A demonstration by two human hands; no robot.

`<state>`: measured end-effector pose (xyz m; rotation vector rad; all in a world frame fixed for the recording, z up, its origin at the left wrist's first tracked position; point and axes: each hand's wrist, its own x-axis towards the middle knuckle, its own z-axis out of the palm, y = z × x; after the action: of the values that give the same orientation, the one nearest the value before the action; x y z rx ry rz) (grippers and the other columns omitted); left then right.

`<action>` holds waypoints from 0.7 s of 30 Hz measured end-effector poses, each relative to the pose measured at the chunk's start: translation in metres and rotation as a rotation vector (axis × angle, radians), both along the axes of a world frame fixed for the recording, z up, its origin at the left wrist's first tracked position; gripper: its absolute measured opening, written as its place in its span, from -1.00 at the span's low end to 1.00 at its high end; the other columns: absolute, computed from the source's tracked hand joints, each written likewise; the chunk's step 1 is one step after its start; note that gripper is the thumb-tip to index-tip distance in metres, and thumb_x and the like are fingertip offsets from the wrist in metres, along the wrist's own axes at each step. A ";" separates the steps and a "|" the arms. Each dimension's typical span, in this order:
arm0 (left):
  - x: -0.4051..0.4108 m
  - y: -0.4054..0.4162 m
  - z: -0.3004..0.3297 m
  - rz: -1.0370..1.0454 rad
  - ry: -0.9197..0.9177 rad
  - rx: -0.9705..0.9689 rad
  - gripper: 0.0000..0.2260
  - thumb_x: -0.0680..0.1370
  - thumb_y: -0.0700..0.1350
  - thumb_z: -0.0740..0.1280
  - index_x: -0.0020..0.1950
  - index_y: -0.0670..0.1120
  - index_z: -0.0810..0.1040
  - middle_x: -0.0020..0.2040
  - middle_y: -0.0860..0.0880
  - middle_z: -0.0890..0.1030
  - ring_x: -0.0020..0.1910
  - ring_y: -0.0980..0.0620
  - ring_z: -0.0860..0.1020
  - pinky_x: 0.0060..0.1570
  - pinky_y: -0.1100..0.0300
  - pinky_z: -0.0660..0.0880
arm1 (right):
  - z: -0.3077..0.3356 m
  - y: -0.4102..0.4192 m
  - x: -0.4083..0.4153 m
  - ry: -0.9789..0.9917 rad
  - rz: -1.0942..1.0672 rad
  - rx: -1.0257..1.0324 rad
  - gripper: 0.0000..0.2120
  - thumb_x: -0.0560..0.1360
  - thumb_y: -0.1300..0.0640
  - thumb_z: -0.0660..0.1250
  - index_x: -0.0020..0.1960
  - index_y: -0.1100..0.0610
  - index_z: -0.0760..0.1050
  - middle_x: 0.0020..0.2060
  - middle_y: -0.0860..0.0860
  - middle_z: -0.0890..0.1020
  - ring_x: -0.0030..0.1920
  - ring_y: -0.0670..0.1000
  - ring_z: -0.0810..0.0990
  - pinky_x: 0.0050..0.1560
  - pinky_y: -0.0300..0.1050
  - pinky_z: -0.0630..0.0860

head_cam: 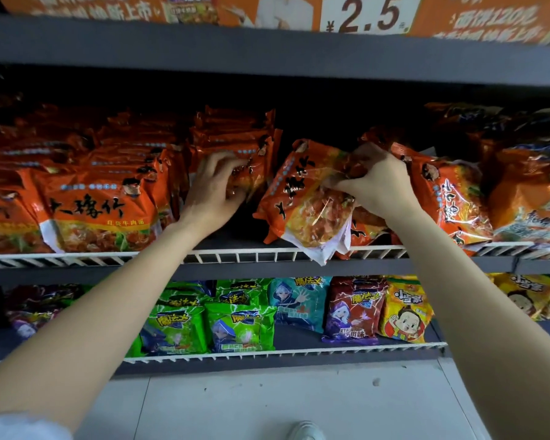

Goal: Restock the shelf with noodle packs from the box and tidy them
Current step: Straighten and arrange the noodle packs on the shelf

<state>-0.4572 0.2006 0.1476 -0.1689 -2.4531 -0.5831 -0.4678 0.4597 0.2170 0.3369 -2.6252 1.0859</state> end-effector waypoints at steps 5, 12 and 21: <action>0.010 -0.006 0.029 -0.064 -0.217 0.705 -0.36 0.49 0.35 0.00 0.43 0.01 0.34 0.44 0.00 0.34 0.42 0.03 0.29 0.42 0.03 0.20 | -0.014 -0.038 0.002 -0.063 0.041 -0.496 -0.46 0.28 -0.08 0.54 0.17 0.05 0.46 0.01 -0.03 0.61 0.01 0.09 0.63 -0.06 0.14 0.61; 0.004 -0.014 0.052 0.133 -0.316 0.433 -0.32 0.38 0.04 0.51 0.42 -0.08 0.31 0.33 -0.07 0.46 0.29 -0.05 0.44 0.22 0.11 0.38 | -0.054 -0.091 0.001 0.013 0.091 -0.568 -0.71 0.41 0.14 0.48 0.02 0.13 0.42 -0.12 -0.05 0.61 -0.13 -0.12 0.58 -0.13 -0.14 0.51; 0.018 -0.028 0.043 0.335 0.135 -0.319 -0.43 0.44 -0.05 0.44 0.40 -0.11 0.35 0.31 -0.24 0.39 0.38 -0.25 0.25 0.36 -0.04 0.26 | -0.064 -0.097 -0.006 0.216 0.122 0.316 -0.70 0.50 0.06 0.35 0.21 0.12 0.51 0.28 0.10 0.42 0.21 0.20 0.41 -0.03 -0.01 0.47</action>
<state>-0.4387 0.1726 0.1906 0.0747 -2.3559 -0.0335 -0.4739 0.3625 0.1526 0.6503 -2.6008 0.6223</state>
